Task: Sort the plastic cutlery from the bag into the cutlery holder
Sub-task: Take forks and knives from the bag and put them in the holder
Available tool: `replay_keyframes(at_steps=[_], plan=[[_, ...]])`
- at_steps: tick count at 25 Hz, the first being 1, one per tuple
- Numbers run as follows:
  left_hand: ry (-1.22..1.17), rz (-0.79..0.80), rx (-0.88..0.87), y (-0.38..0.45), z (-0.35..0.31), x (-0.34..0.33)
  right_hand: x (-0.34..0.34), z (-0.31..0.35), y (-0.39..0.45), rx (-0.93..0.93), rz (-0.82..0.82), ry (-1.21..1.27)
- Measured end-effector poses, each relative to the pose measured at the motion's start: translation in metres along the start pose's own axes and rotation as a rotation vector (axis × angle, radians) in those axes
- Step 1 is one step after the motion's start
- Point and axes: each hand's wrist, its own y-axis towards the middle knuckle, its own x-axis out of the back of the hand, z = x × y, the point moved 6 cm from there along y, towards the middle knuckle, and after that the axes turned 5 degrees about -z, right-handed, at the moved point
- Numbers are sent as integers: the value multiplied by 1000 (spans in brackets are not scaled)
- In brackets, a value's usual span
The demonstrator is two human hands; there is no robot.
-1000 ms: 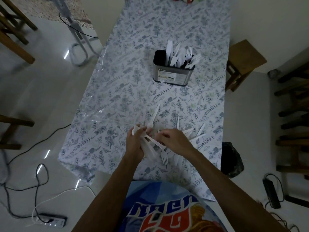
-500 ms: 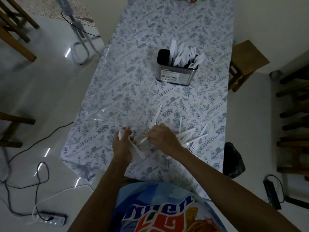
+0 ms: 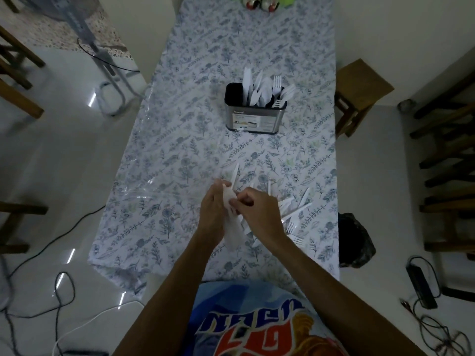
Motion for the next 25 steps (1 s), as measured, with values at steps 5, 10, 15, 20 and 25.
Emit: replay_keyframes(at_steps=[5, 10, 15, 20, 25], plan=[[60, 63, 61, -10, 15, -5, 10, -7, -16, -6, -81, -267], [221, 252, 151, -14, 18, -10, 19, -20, -15, -68, 69, 79], [286, 384, 138, -27, 10, -27, 22, -34, -15, -246, 246, 268], [302, 597, 136, -41, 2, -38, 37, -23, -11, -222, 444, 349], [310, 674, 227, -35, 11, -48, 42, -9, 1, -191, 626, 314]])
